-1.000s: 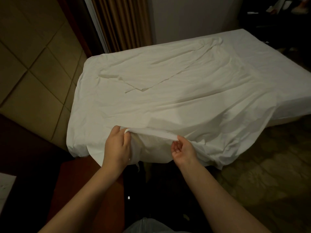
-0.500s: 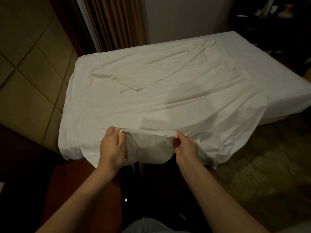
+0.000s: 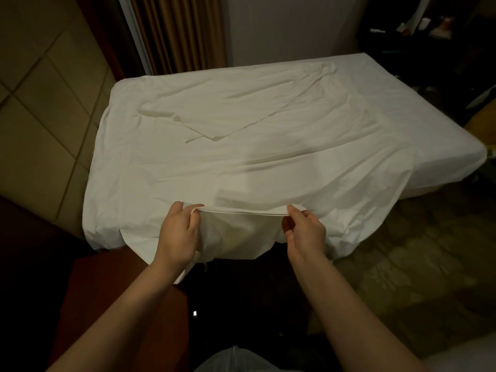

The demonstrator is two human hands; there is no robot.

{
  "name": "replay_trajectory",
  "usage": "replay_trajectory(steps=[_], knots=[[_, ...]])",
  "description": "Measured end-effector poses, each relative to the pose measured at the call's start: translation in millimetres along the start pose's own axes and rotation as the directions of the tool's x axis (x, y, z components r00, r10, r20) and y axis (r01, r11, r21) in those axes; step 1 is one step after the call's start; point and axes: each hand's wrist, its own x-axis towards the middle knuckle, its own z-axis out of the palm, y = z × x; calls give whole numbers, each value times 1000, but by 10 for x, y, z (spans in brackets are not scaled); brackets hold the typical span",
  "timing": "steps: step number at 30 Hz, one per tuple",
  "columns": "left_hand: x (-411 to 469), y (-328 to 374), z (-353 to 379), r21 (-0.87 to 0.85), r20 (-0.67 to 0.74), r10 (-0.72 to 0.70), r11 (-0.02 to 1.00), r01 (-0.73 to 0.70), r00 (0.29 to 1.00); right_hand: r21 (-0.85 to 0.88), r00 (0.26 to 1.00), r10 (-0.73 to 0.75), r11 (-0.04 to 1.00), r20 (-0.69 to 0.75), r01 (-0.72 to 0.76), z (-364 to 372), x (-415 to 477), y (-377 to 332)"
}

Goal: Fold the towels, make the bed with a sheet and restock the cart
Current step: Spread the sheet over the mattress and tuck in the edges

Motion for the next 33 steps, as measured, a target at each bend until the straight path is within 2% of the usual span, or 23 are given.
replay_trajectory(steps=[5,9,21,26,29,33], knots=[[-45,0,6,-20,-35,-42,999,42,998,94,997,58,994,57,-63,22,-21,-89],[-84,96,29,-7,-90,-91,996,91,992,94,989,102,989,104,-112,31,82,-145],[-168,669,380,33,-238,-225,970,239,945,-113,935,284,958,212,-265,-139,556,-599],[-233,822,502,58,-285,-281,949,309,916,-191,928,284,952,242,-241,-198,662,-673],[-250,925,506,110,-223,-361,914,391,906,-258,930,270,944,250,-204,-215,704,-690],[-229,1099,520,238,6,-437,874,423,899,-367,918,270,917,289,-154,-251,678,-646]])
